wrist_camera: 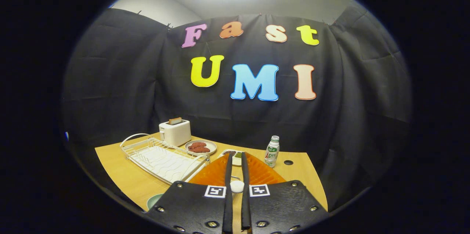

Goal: Take the plate from the dish rack, then take the spoon from the basket and place it into the plate.

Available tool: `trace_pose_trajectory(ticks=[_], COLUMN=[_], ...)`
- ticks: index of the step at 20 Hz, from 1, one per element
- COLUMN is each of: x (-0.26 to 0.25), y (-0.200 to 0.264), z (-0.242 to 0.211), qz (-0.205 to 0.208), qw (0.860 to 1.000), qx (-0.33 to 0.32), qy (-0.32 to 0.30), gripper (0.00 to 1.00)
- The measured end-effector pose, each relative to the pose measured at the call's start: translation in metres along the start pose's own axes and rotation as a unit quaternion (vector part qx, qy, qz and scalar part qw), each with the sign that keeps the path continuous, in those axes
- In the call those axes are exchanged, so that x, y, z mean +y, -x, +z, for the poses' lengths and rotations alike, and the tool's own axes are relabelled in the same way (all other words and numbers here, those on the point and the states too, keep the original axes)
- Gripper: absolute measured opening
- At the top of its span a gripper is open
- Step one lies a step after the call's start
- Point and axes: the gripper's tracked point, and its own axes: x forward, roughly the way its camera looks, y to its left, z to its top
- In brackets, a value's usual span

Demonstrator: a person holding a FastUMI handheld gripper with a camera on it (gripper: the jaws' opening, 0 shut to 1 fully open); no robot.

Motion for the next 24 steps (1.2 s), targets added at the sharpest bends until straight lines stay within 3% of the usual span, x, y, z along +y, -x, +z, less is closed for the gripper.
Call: trace_pose_trajectory(ticks=[4,10,24], x=[0.028,0.081,0.183], y=[0.013,0.011,-0.03], z=[-0.022,-0.022,-0.086], qz=[0.003,0.002,0.111], qw=[0.999,0.999,0.989], qx=[0.039,0.033,0.097], qy=[0.011,0.024,0.016], gripper=[0.09,0.09,0.09])
